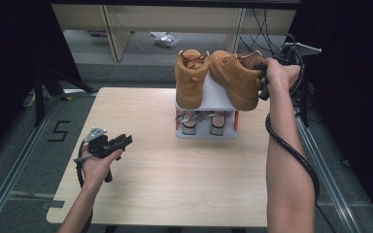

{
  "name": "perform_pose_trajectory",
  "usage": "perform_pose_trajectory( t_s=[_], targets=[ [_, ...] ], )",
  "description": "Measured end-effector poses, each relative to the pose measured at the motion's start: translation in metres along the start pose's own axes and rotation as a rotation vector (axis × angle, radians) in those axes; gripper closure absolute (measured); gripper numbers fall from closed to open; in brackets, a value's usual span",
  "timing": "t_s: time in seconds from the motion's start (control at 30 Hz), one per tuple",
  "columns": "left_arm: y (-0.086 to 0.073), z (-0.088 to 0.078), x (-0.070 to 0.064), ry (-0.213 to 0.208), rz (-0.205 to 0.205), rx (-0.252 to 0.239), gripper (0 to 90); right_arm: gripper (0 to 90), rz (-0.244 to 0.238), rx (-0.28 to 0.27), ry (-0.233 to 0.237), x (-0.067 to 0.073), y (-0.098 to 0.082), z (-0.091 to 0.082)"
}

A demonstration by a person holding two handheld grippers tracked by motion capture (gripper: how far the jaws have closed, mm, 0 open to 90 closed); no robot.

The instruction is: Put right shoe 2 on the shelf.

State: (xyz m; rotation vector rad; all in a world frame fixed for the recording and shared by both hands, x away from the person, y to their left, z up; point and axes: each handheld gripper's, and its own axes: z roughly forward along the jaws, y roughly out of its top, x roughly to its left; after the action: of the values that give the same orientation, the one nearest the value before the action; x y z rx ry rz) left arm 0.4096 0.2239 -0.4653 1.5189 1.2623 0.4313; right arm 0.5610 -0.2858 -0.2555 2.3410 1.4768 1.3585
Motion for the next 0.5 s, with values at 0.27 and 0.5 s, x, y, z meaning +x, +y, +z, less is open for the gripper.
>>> perform_pose_trajectory(
  t_s=[0.27,0.5],
  targets=[
    [0.001,-0.001,0.000,-0.001,-0.002,-0.003,65.2,73.7,-0.031,-0.010,-0.014,0.011,-0.004,0.005],
    [0.002,-0.004,0.000,-0.001,-0.008,-0.014,65.0,53.3,-0.098,-0.064,-0.008,0.013,-0.008,0.004]
  ],
)
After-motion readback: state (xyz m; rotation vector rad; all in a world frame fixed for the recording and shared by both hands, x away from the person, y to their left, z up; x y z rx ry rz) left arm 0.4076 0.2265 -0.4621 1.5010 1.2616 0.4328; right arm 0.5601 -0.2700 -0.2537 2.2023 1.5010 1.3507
